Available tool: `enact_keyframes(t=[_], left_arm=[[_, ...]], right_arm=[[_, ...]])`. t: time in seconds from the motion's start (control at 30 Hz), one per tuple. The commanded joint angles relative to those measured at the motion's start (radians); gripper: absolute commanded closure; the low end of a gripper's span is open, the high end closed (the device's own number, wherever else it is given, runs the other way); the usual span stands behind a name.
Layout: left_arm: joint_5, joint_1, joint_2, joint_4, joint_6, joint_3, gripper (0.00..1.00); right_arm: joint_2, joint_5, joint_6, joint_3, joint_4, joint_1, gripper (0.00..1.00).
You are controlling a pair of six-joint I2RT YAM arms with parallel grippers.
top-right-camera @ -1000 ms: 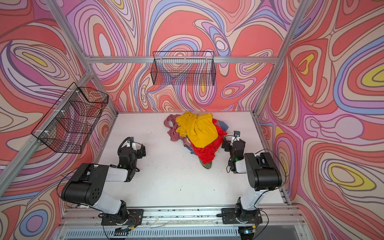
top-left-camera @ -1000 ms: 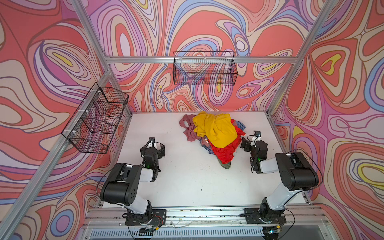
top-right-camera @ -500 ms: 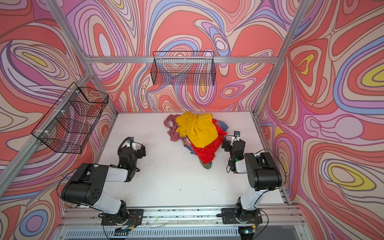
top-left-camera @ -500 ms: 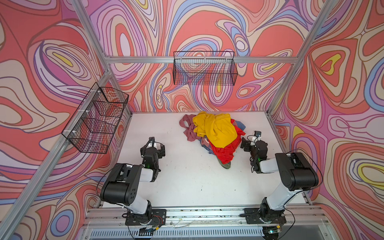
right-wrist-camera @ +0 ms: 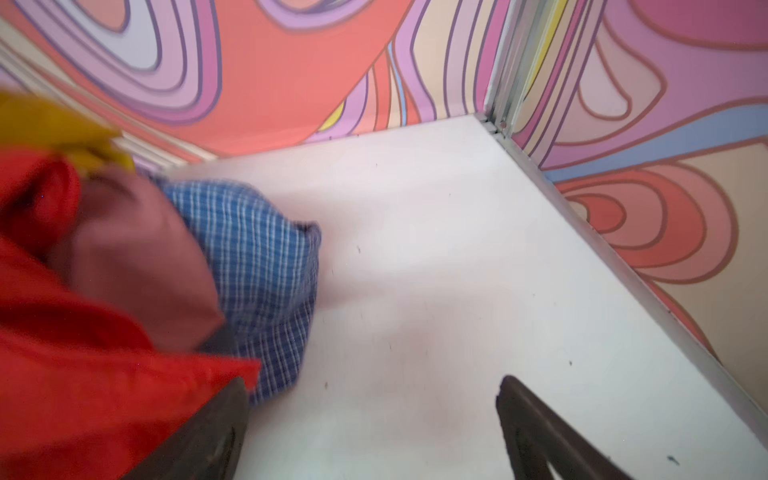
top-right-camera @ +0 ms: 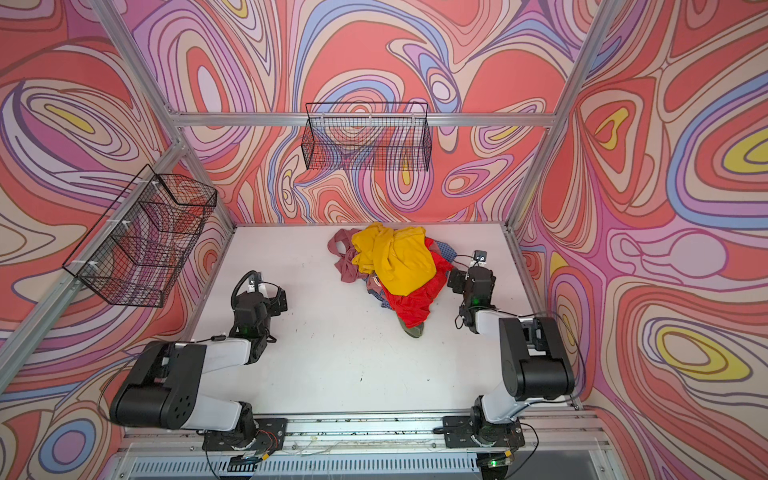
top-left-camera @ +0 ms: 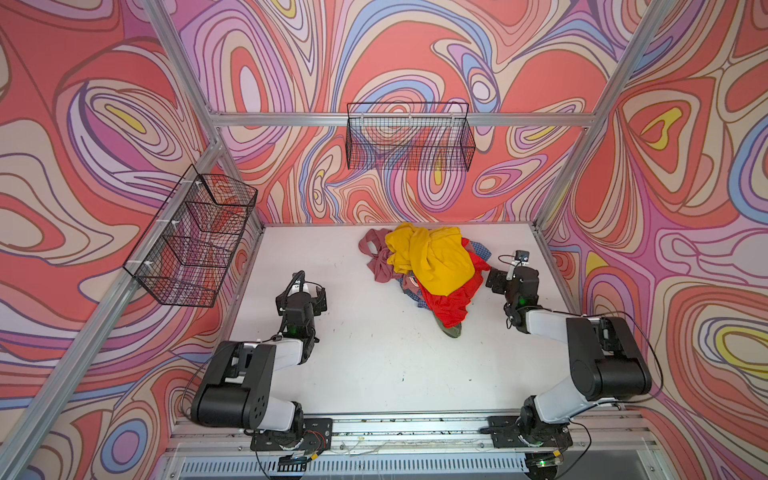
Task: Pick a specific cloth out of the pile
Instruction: 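Move the right gripper toward the green cloth under the red shirt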
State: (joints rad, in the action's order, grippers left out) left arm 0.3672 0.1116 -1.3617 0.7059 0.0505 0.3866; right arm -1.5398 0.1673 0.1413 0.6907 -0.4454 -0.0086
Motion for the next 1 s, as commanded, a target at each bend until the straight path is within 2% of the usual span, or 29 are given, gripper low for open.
enact_keyframes(t=[0.0,0.13,0.23,0.37,0.53,0.6,0.77,0.97], left_arm=[[0.124,0.003,0.158,-0.341,0.134,0.117,0.00],[0.028,0.003,0.249,-0.423,0.268,0.118,0.00],[-0.024,0.005,0.276,-0.502,0.372,0.118,0.00],[-0.118,0.016,0.275,-0.552,0.451,0.117,0.00],[-0.168,0.069,0.242,-0.592,0.489,0.118,0.00],[-0.180,0.086,0.233,-0.598,0.487,0.118,0.00],[-0.167,0.115,0.211,-0.595,0.473,0.158,0.00],[-0.109,0.120,0.233,-0.605,0.471,0.160,0.00]], right_arm=[[0.102,-0.014,0.119,0.043,0.357,-0.007,0.05],[0.217,-0.068,0.258,-0.009,0.439,-0.008,0.05],[0.269,-0.165,0.385,-0.047,0.481,-0.007,0.08],[0.302,-0.283,0.531,-0.119,0.497,-0.008,0.23],[0.375,-0.424,0.667,-0.234,0.519,0.000,0.42],[0.428,-0.422,0.681,-0.256,0.582,0.032,0.43],[0.518,-0.322,0.690,-0.242,0.773,0.192,0.43],[0.516,-0.243,0.784,-0.268,0.783,0.365,0.46]])
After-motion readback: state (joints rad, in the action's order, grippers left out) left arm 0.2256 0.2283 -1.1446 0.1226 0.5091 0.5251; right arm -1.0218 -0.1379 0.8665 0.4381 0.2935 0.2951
